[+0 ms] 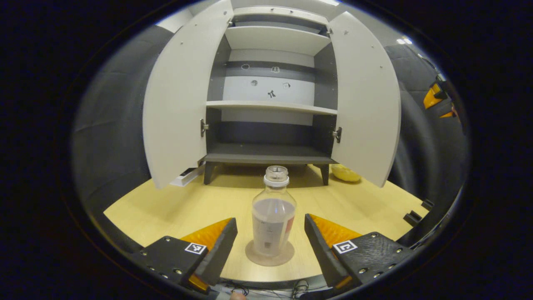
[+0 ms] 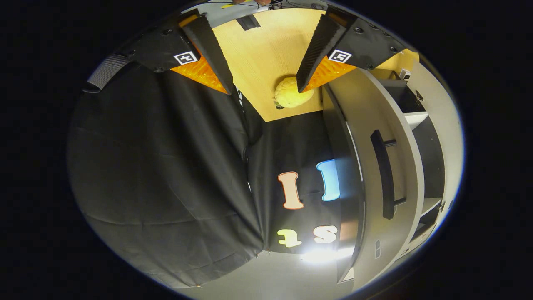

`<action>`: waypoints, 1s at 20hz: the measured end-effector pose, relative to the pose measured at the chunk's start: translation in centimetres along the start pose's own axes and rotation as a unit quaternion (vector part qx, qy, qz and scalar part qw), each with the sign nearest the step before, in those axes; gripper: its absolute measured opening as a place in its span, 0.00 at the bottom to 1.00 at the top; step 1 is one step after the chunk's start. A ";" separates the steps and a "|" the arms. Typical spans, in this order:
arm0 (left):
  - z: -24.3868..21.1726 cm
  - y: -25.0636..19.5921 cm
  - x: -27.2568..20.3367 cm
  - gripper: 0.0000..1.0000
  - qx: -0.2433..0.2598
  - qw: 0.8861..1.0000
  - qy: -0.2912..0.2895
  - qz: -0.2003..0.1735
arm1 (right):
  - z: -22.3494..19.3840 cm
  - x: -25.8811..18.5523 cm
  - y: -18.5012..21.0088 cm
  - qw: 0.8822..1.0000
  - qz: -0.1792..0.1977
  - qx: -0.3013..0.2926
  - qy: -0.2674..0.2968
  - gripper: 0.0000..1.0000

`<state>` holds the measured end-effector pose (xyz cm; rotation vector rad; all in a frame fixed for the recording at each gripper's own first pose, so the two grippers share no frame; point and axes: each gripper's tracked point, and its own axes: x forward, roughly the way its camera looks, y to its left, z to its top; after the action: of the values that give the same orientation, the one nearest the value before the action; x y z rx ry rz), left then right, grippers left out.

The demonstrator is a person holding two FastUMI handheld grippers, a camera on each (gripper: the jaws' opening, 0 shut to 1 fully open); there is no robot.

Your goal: Grasp the bottle in the cabinet with the left hand and place it on the coaster, then close the right door with the right hand and the left door with the left hand.

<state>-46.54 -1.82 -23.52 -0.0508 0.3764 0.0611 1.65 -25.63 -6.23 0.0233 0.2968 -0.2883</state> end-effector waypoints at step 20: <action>34.0 7.2 -8.2 0.93 -0.026 0.987 -0.152 0.049 | 12.3 0.2 5.0 0.986 0.070 0.045 -0.145 0.98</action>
<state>-42.19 7.06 10.76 -0.0741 0.0726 0.1745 6.75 -21.67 5.36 0.0896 -0.0073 -0.1624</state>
